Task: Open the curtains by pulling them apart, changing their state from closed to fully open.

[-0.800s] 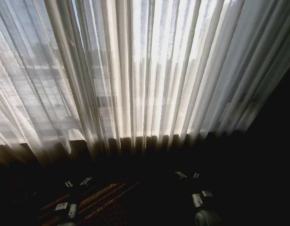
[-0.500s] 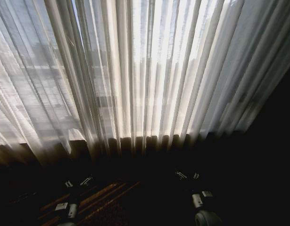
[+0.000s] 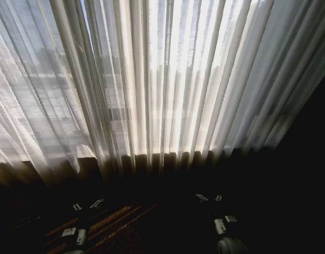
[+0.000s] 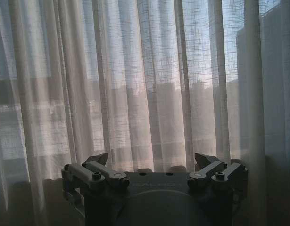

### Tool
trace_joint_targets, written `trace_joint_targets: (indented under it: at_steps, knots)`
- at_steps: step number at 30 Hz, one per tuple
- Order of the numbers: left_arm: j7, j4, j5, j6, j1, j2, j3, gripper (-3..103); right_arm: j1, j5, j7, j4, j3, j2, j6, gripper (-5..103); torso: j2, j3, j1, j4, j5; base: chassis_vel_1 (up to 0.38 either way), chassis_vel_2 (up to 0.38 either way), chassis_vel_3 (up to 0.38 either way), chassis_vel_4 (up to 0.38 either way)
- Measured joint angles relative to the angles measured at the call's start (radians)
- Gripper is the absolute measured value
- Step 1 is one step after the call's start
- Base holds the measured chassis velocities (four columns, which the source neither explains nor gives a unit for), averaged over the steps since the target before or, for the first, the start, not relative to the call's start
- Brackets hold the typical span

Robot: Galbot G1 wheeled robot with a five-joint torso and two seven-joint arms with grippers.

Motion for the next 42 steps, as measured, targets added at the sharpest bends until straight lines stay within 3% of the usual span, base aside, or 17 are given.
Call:
trace_joint_targets:
  at_steps: [18,42]
  knots:
    - [0.000,0.000,0.000,0.000,0.000,0.000,0.000,100,0.006,0.001,-0.022,-0.012,0.000,0.005,0.003,100,0.000,0.000,0.000,0.0000,0.0001,-0.078,0.118,0.060,-0.108]
    - [0.000,0.000,0.000,0.000,0.000,0.000,0.000,100,0.005,-0.003,-0.130,-0.025,-0.015,0.011,0.040,100,0.000,0.000,0.000,0.0000,-0.0001,-0.315,0.341,0.325,-0.350]
